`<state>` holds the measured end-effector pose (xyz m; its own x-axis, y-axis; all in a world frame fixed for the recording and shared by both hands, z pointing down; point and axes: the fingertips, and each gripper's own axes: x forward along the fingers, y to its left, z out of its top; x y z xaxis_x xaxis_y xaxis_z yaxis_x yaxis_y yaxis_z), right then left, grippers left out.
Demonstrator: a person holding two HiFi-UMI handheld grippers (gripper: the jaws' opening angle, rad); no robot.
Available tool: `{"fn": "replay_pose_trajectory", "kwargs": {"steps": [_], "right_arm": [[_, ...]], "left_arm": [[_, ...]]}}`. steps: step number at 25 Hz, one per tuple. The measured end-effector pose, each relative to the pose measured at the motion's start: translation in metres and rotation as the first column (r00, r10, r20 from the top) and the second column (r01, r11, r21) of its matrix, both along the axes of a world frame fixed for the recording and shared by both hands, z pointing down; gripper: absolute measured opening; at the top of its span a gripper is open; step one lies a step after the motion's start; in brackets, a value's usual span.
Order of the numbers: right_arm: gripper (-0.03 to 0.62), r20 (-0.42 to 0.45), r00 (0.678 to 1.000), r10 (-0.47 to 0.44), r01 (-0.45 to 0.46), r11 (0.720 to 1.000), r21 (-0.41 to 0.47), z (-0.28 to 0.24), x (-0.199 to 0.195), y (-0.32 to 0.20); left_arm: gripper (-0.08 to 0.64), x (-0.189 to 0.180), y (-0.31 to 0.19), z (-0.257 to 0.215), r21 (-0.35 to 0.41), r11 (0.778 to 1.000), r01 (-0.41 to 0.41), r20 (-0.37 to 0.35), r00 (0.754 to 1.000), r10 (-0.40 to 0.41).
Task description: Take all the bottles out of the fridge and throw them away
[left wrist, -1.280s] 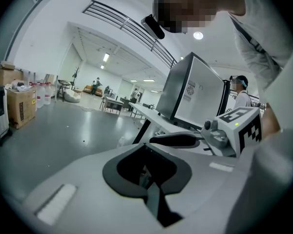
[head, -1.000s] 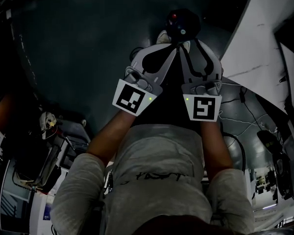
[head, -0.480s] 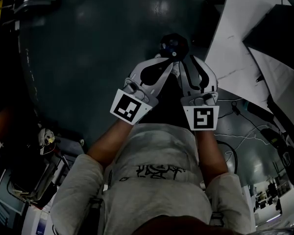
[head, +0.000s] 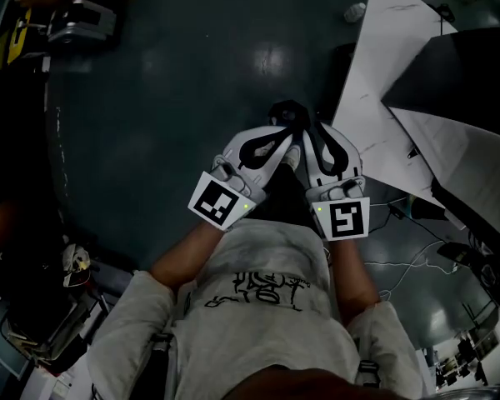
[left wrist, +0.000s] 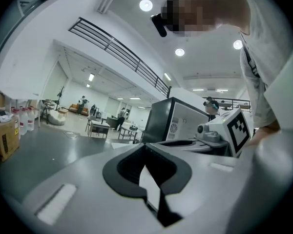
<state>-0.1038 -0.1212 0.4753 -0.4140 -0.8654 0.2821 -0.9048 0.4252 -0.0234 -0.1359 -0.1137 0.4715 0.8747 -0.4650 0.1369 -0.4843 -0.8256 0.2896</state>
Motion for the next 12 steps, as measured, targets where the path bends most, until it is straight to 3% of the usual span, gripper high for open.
{"fn": "replay_pose_trajectory", "kwargs": {"steps": [4,12], "right_arm": [[0.064,-0.01,1.0,-0.015,0.015,1.0,0.025,-0.032,0.003,0.002],[0.054,0.029,0.999,-0.038,0.037,0.999,0.035,-0.08,0.004,0.017]], "left_arm": [[0.006,0.004,0.0,-0.03,0.035,0.999,0.004,-0.006,1.0,-0.004],[0.006,0.021,0.014,-0.086,0.057,0.996,-0.072,-0.048,0.996,0.075]]}}
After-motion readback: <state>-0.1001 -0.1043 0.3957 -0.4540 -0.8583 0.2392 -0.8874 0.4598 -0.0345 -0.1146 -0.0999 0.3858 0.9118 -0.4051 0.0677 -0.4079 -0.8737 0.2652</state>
